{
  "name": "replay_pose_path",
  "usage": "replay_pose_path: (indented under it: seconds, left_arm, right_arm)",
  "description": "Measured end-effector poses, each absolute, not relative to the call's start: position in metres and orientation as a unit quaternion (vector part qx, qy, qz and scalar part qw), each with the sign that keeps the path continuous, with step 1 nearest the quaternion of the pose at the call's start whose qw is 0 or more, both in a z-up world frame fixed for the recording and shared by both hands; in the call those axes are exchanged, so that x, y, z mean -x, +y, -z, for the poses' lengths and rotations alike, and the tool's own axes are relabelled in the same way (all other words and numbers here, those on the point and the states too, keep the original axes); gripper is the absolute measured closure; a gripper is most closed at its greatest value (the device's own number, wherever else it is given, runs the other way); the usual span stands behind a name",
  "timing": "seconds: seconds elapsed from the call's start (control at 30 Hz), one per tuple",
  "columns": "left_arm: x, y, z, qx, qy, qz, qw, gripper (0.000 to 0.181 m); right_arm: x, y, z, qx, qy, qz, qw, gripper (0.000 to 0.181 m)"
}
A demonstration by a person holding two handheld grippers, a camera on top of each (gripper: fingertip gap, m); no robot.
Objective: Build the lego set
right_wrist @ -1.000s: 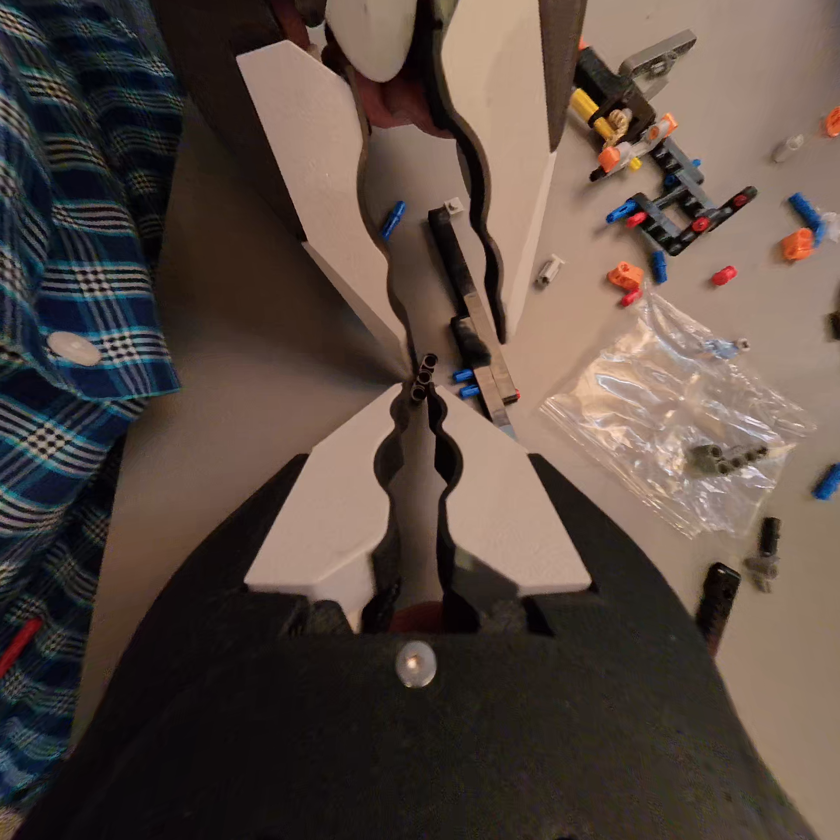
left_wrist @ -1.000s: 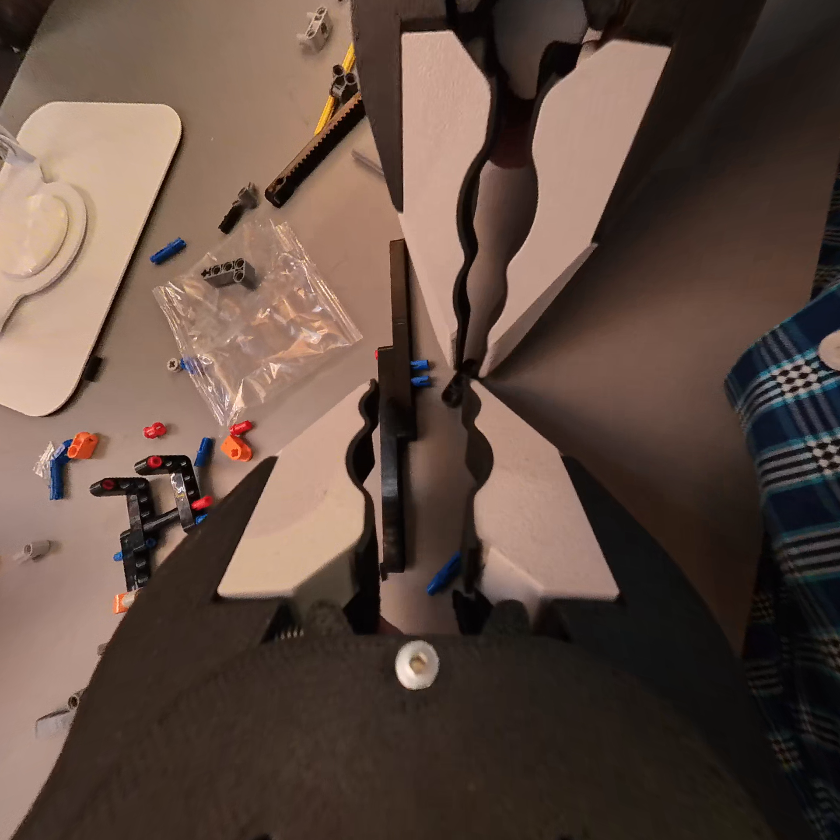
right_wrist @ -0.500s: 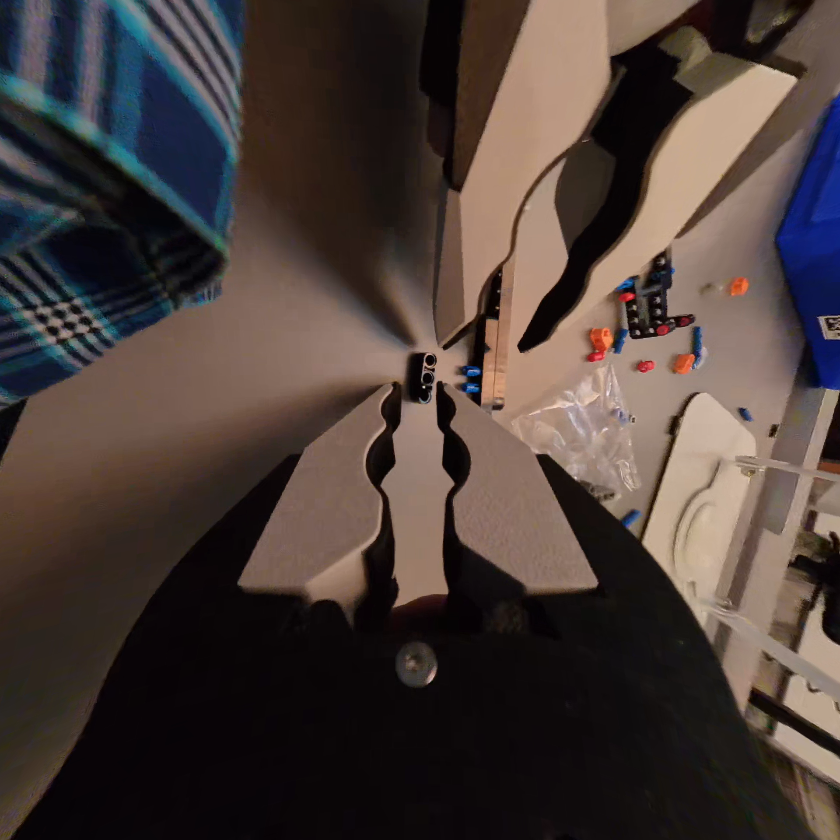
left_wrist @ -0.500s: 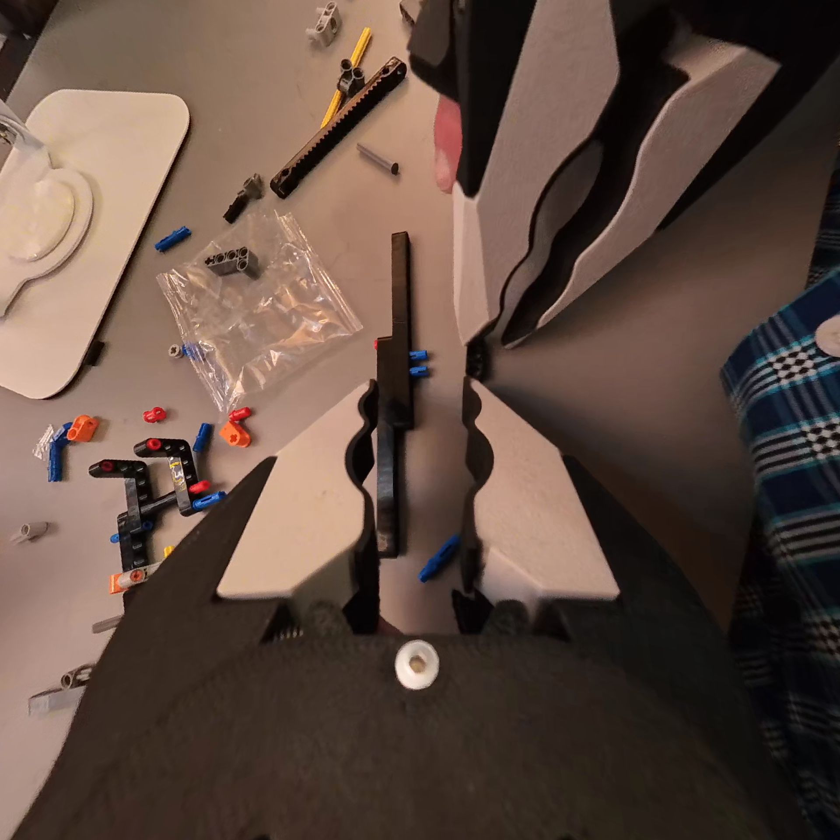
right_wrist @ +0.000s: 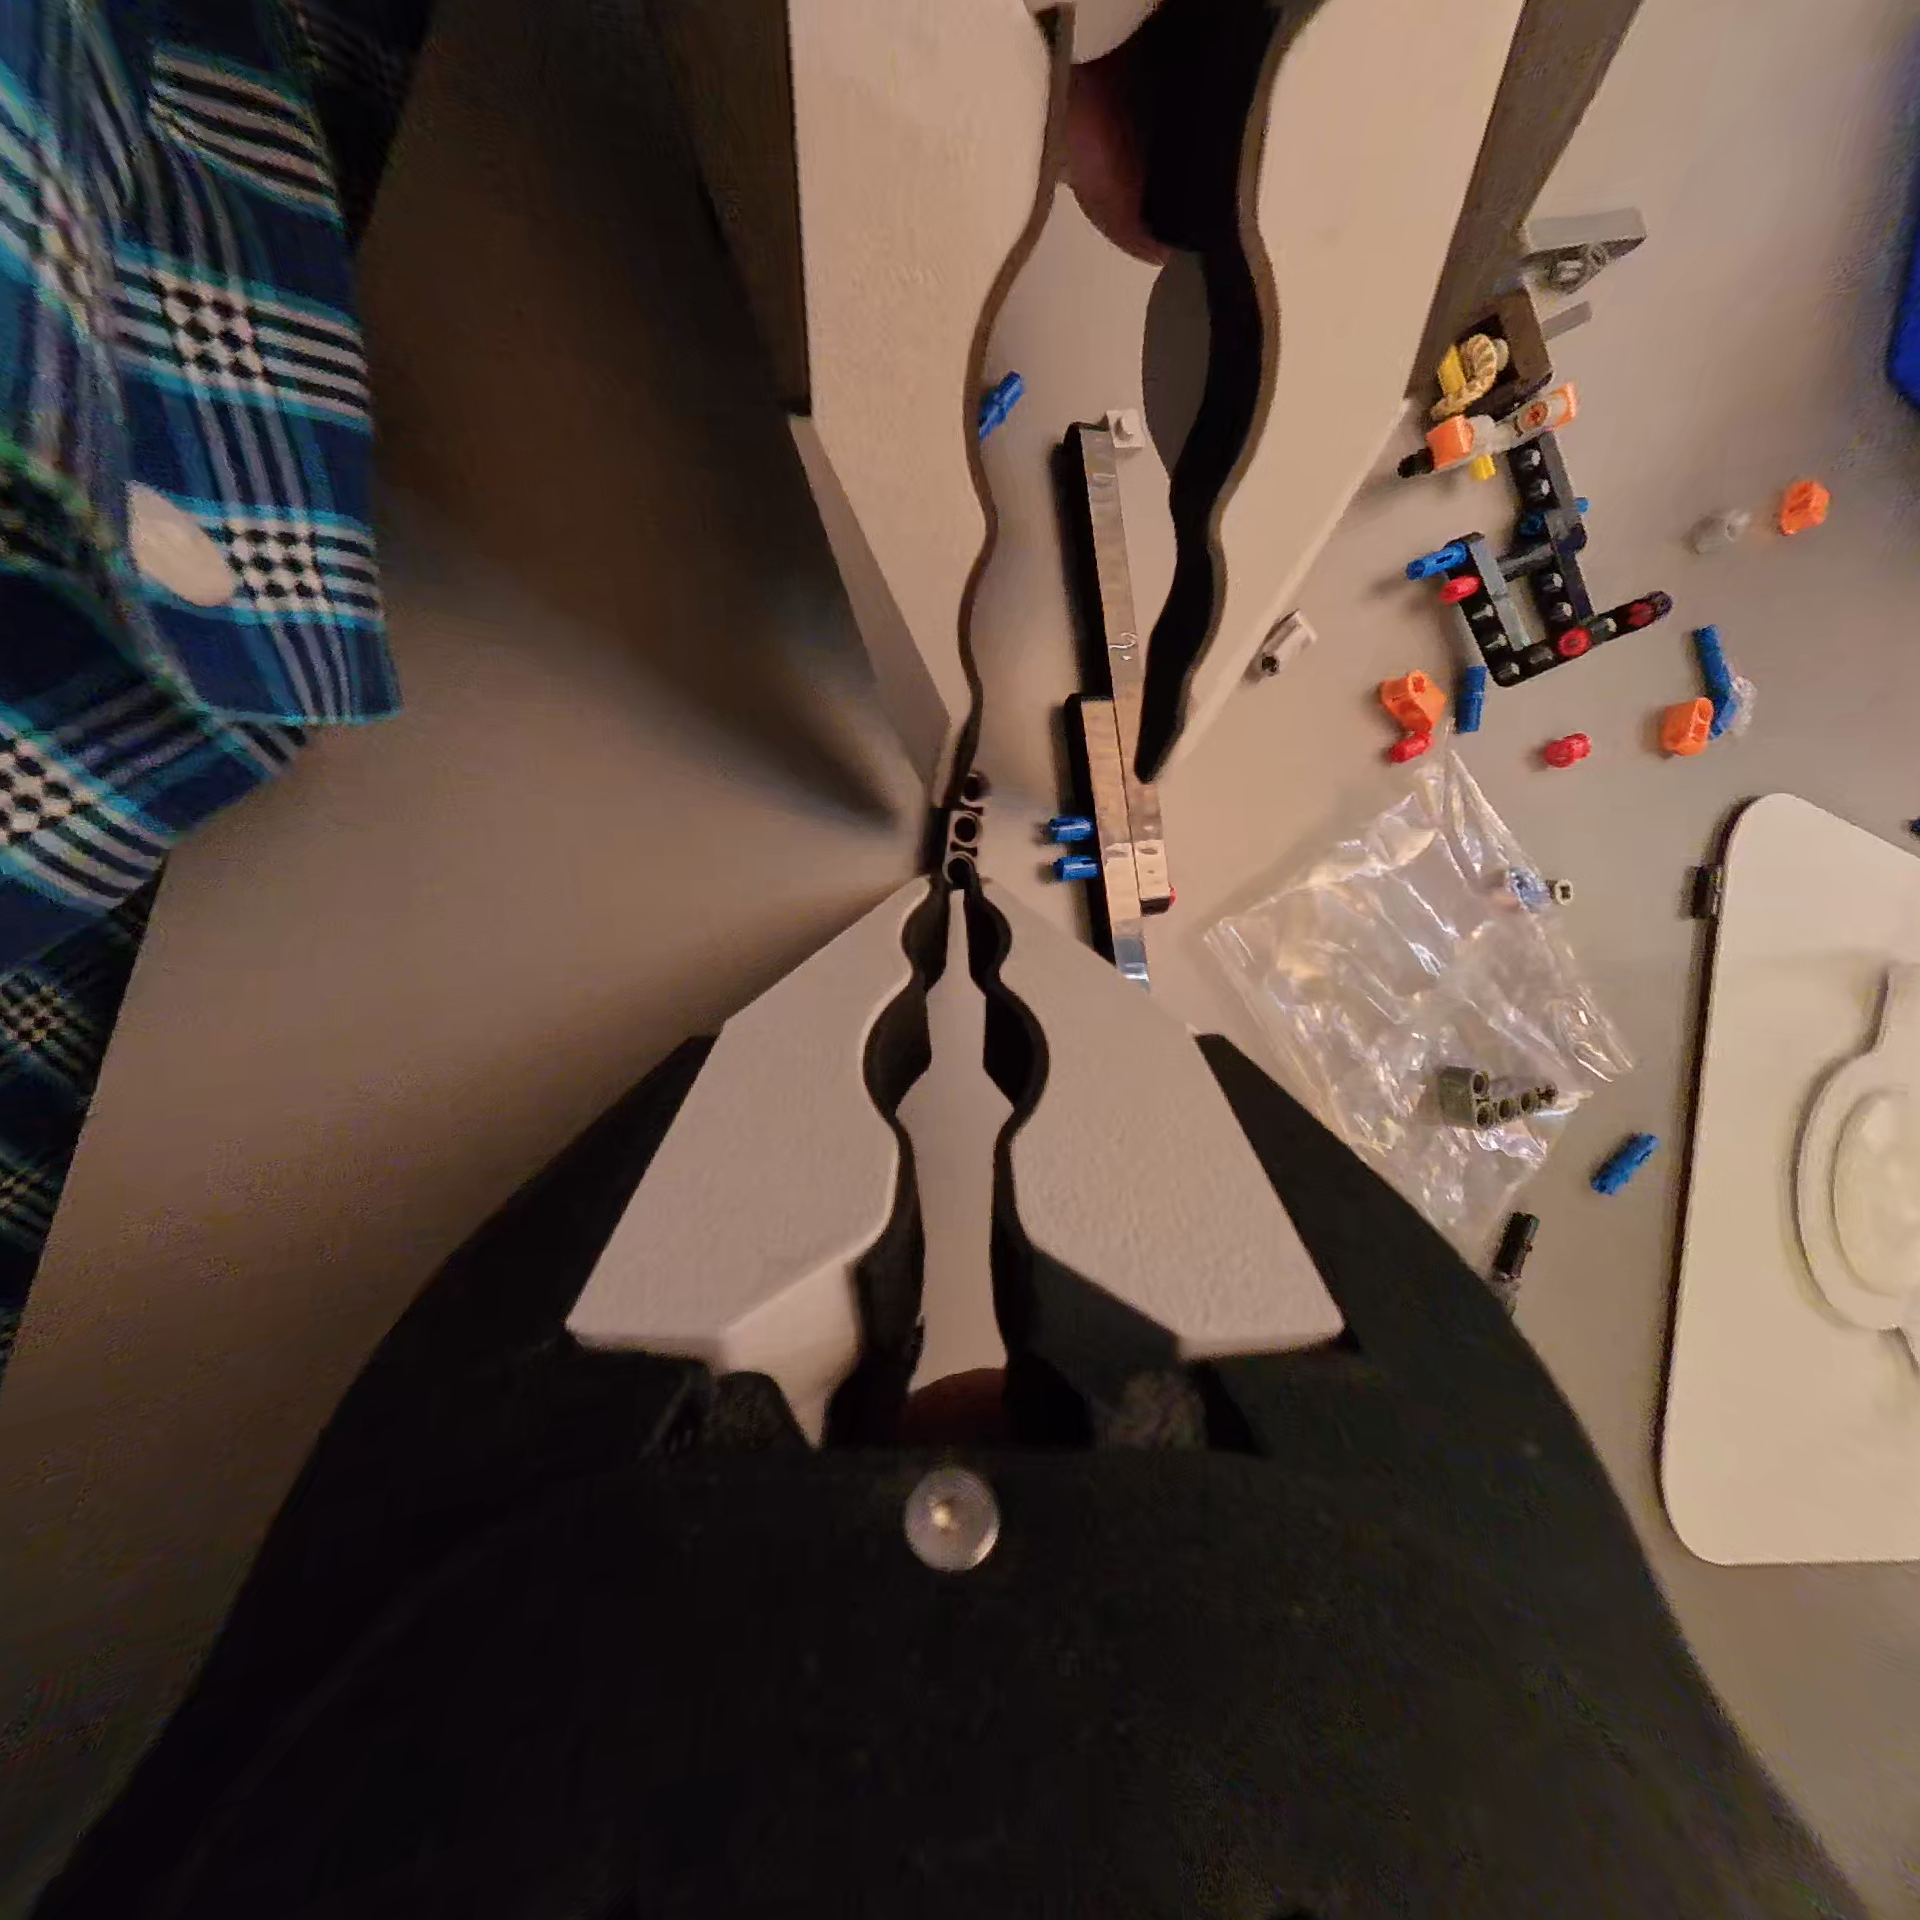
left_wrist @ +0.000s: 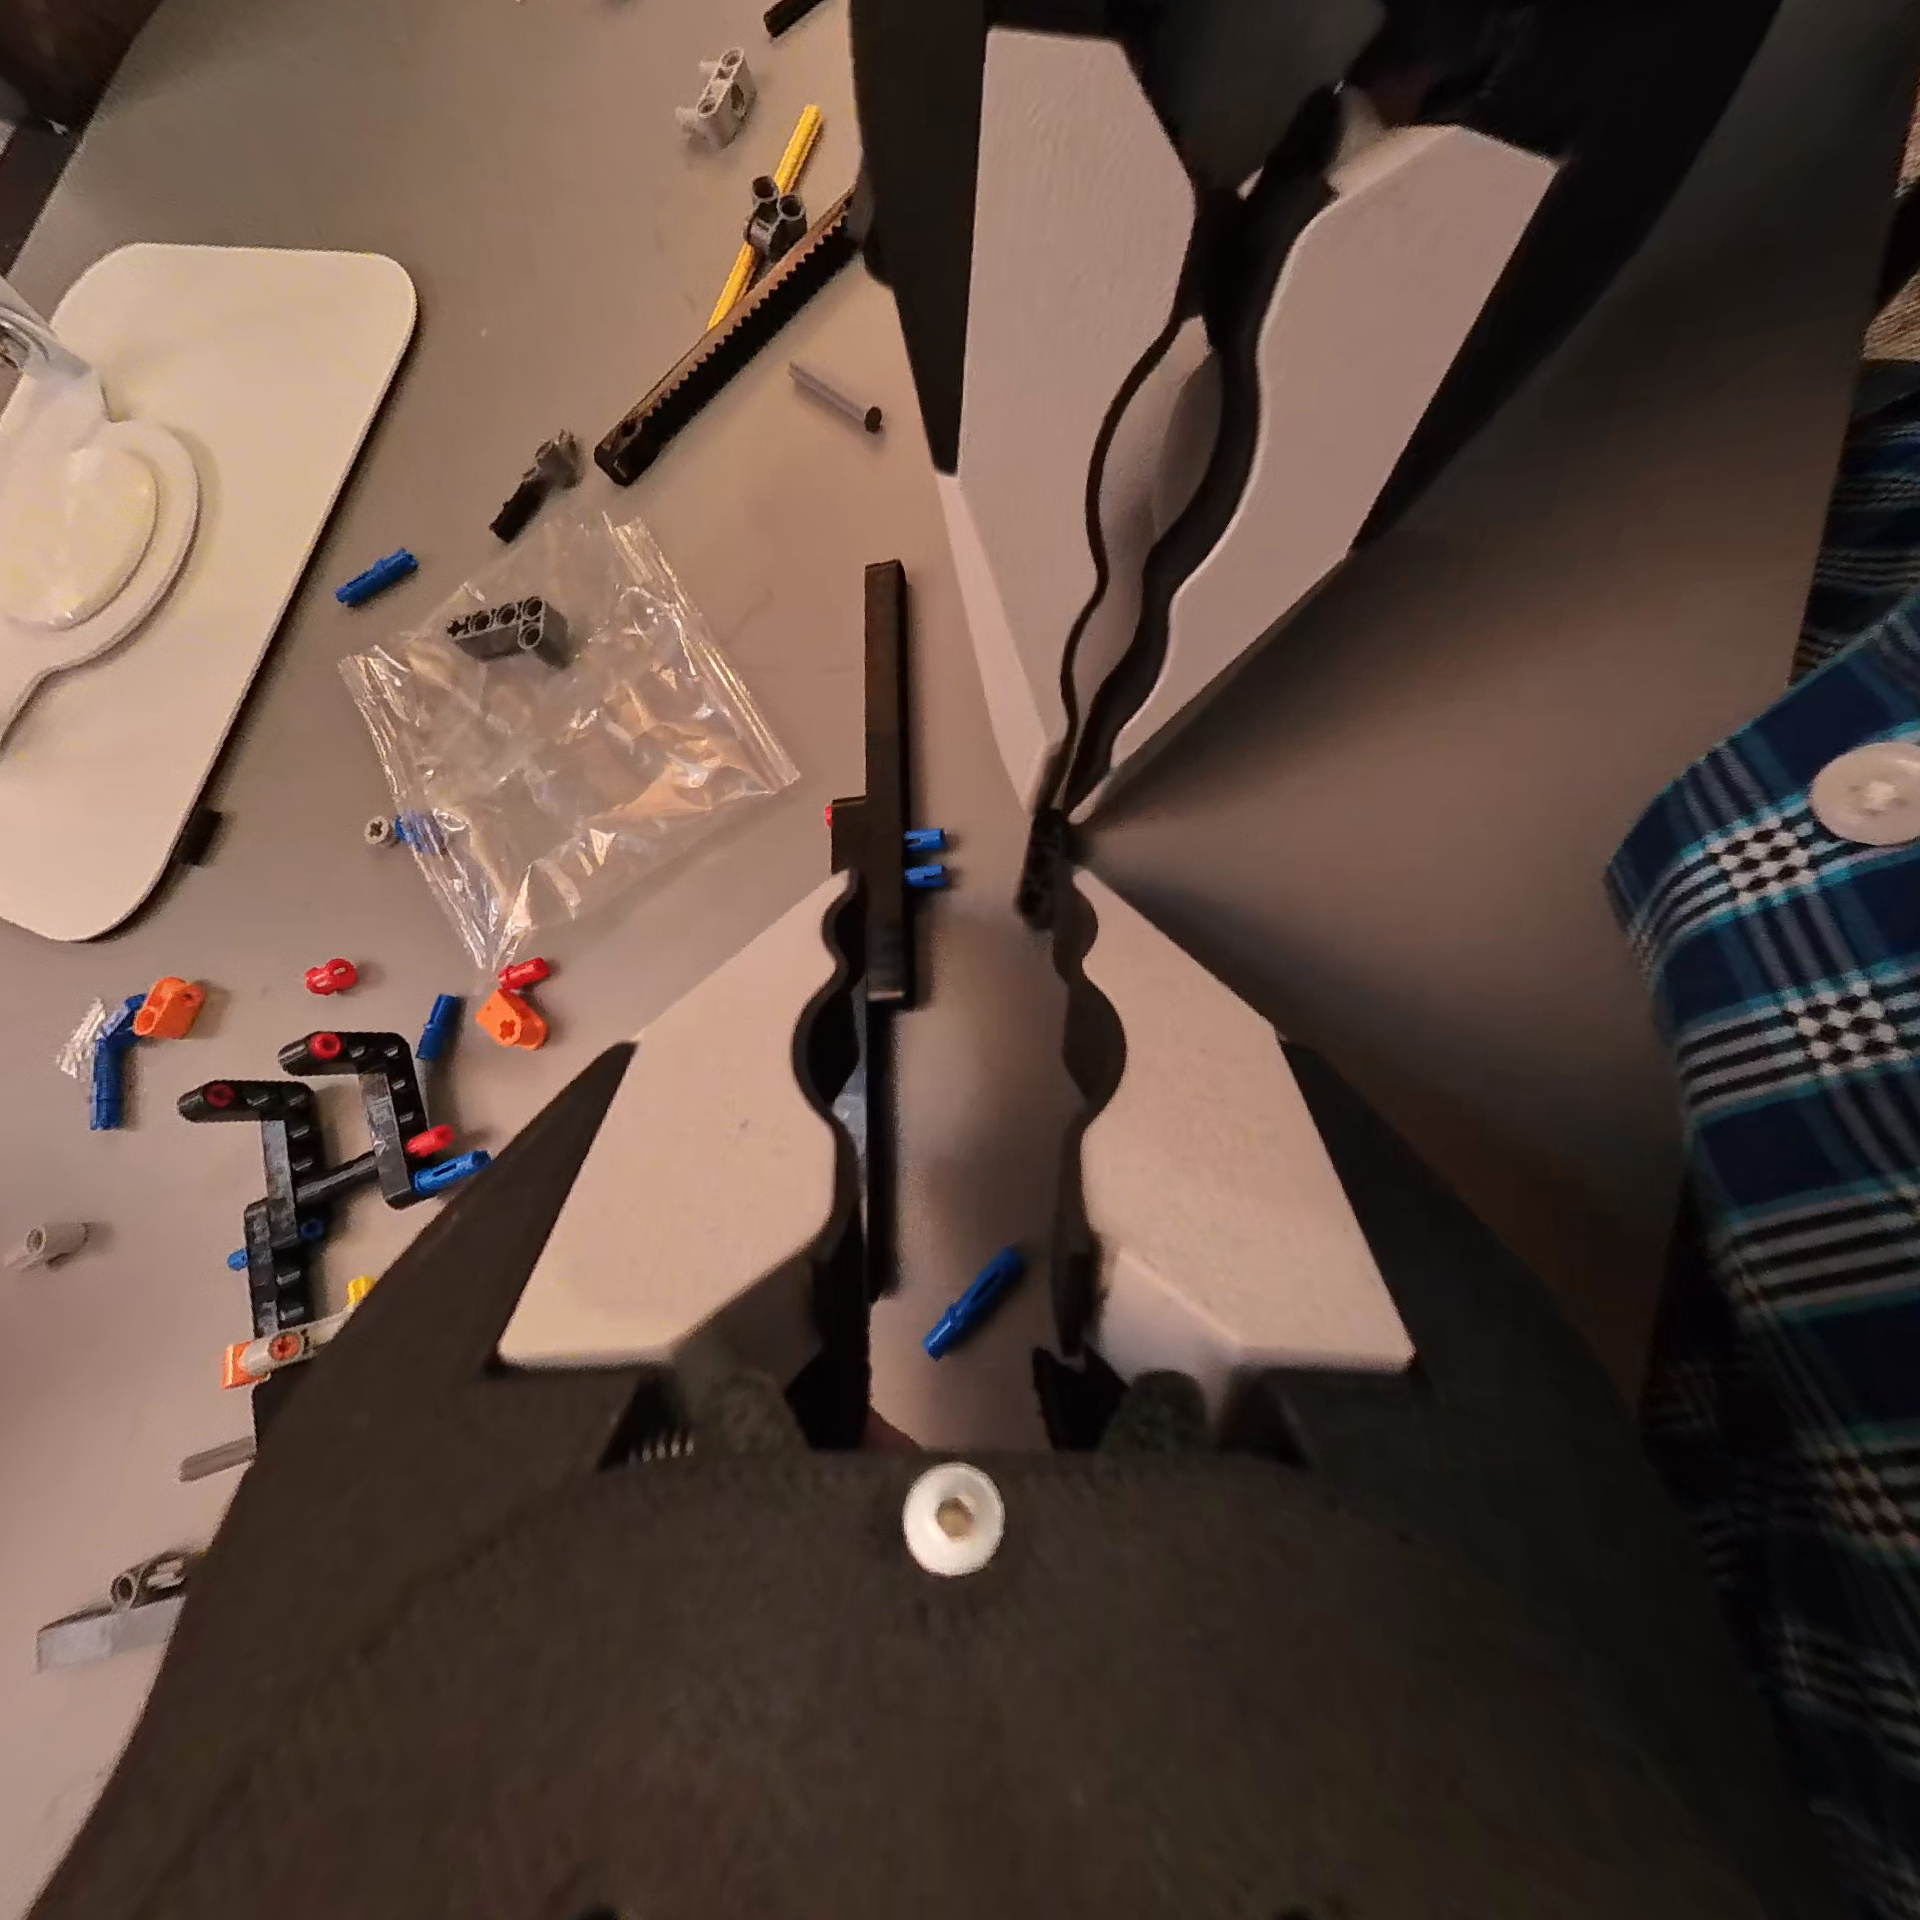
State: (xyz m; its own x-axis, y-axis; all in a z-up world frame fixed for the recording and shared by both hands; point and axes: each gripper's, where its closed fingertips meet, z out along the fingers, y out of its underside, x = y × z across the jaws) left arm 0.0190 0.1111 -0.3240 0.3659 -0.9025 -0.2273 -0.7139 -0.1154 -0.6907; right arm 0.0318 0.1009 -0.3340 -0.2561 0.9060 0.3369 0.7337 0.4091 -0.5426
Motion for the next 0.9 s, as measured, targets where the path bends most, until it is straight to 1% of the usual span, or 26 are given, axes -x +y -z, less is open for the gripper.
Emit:
replay_pose_path:
  seconds: [0.1, 0.2, 0.37, 0.43, 0.6, 0.77, 0.9]
  left_arm:
    - [-0.021, 0.109, 0.322, 0.726, 0.558, 0.122, 0.383, 0.152]
    - [-0.022, 0.106, 0.322, 0.714, 0.572, 0.110, 0.388, 0.159]
    - [-0.025, 0.101, 0.330, 0.691, 0.607, 0.090, 0.383, 0.162]
    - [-0.028, 0.099, 0.333, 0.681, 0.619, 0.083, 0.383, 0.164]
    - [-0.031, 0.097, 0.335, 0.671, 0.628, 0.067, 0.390, 0.174]
    - [-0.028, 0.095, 0.335, 0.667, 0.625, 0.051, 0.402, 0.176]
    - [-0.028, 0.091, 0.335, 0.672, 0.618, 0.055, 0.405, 0.176]
  right_arm:
    - [-0.032, 0.101, 0.334, 0.534, -0.775, -0.150, 0.304, 0.181]
    - [-0.034, 0.098, 0.337, 0.549, -0.770, -0.167, 0.278, 0.181]
    - [-0.033, 0.094, 0.335, 0.561, -0.757, -0.204, 0.266, 0.181]
    - [-0.034, 0.095, 0.333, 0.568, -0.750, -0.208, 0.268, 0.181]
    - [-0.035, 0.093, 0.328, 0.594, -0.719, -0.226, 0.280, 0.171]
    - [-0.032, 0.092, 0.330, 0.614, -0.692, -0.233, 0.299, 0.174]
    - [-0.026, 0.091, 0.328, 0.617, -0.683, -0.232, 0.316, 0.172]
